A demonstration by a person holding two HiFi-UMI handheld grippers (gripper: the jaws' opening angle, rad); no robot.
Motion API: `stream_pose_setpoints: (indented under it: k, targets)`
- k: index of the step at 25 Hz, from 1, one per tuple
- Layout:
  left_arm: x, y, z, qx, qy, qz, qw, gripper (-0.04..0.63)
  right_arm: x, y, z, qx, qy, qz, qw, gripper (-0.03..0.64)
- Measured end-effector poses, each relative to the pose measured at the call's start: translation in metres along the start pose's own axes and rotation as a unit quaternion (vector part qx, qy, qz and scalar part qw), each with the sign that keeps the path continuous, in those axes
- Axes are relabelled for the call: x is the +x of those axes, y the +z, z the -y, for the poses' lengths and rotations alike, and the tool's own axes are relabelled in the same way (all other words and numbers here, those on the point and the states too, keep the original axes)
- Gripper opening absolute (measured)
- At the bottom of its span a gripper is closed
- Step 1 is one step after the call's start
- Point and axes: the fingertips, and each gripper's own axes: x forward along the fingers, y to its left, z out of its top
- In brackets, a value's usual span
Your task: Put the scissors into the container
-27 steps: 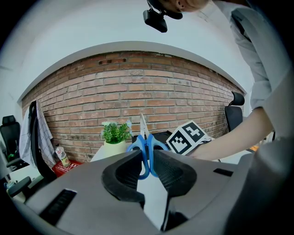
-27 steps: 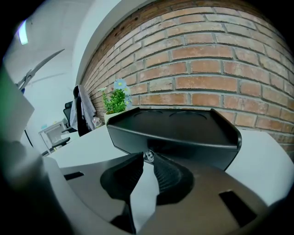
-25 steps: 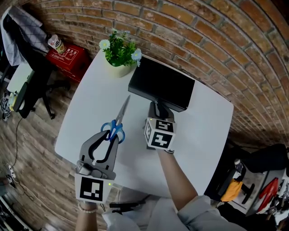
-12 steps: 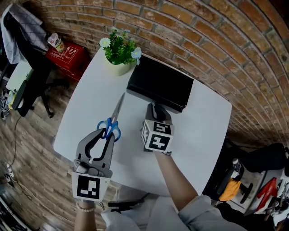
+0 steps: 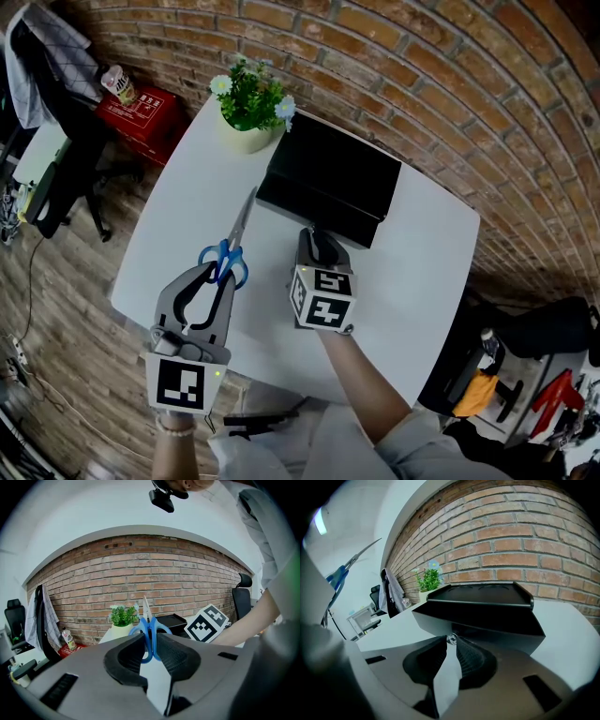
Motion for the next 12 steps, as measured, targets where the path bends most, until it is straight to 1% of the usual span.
stream_pose_setpoints:
  k: [12]
  targets:
    - [-0.007,0.002,-0.003,0.003,0.005,0.003,1.0,0.095,-0.025,-0.024,-0.014,0.002,0.026,-0.021,0.999,0.084]
